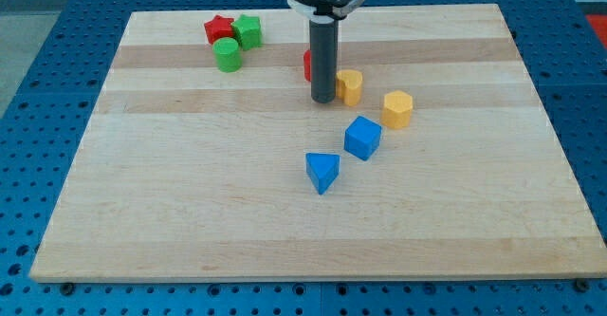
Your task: Push the yellow heart slightly towards right
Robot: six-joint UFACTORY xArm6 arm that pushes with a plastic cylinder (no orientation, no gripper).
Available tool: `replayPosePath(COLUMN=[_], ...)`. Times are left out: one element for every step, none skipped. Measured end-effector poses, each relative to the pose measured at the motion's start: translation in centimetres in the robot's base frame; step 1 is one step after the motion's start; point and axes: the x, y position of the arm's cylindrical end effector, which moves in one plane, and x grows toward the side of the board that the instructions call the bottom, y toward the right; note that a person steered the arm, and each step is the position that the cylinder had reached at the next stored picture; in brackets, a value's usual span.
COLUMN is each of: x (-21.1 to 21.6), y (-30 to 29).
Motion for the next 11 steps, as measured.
replayPosePath(x=[-0.1, -0.1, -0.1, -0.1, -0.1, -0.1, -0.1, -0.1, -0.1, -0.1, -0.1], y=[0.1, 0.7, 1.2, 1.2, 1.3, 1.5, 1.7, 2.3, 2.7, 2.7, 2.4])
